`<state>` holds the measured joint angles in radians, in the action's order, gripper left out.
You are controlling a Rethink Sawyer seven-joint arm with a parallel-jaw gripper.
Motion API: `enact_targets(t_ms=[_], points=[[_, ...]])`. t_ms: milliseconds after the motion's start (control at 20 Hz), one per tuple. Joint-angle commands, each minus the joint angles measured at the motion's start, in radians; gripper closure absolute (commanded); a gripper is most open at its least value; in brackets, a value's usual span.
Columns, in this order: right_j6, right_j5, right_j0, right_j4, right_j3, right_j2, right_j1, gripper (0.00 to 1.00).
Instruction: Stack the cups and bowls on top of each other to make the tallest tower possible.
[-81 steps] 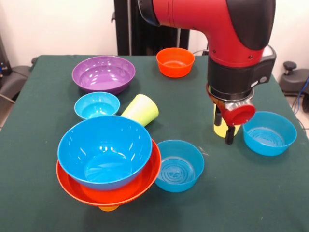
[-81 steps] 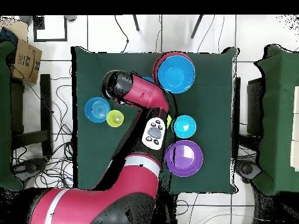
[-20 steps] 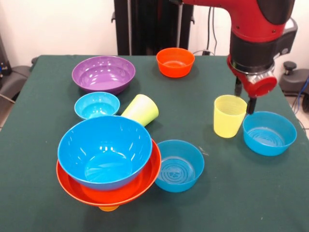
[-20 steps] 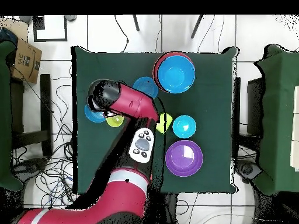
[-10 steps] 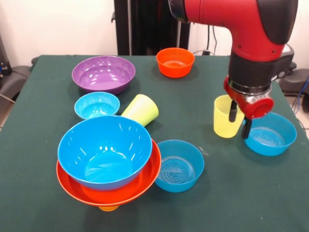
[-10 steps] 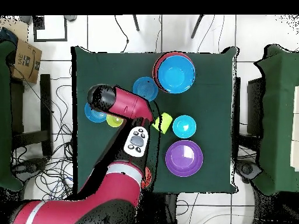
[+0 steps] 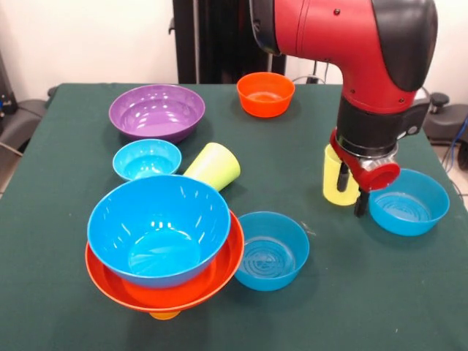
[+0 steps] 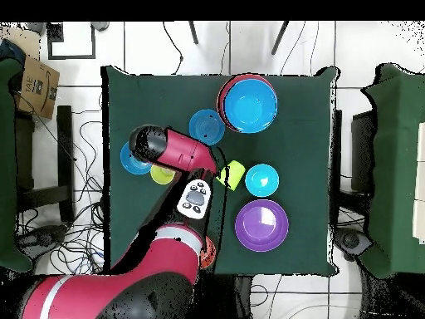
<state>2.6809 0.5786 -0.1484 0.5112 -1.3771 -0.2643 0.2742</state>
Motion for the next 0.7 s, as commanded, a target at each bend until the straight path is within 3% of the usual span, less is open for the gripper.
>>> enact_targets(t_ms=[50,700], points=[[0.156,0.155,-0.018,-0.007,0.032,0.047,0.023,0.00],[0.210,0.359,-0.041,0.004,0.064,0.010,0.126,0.00]])
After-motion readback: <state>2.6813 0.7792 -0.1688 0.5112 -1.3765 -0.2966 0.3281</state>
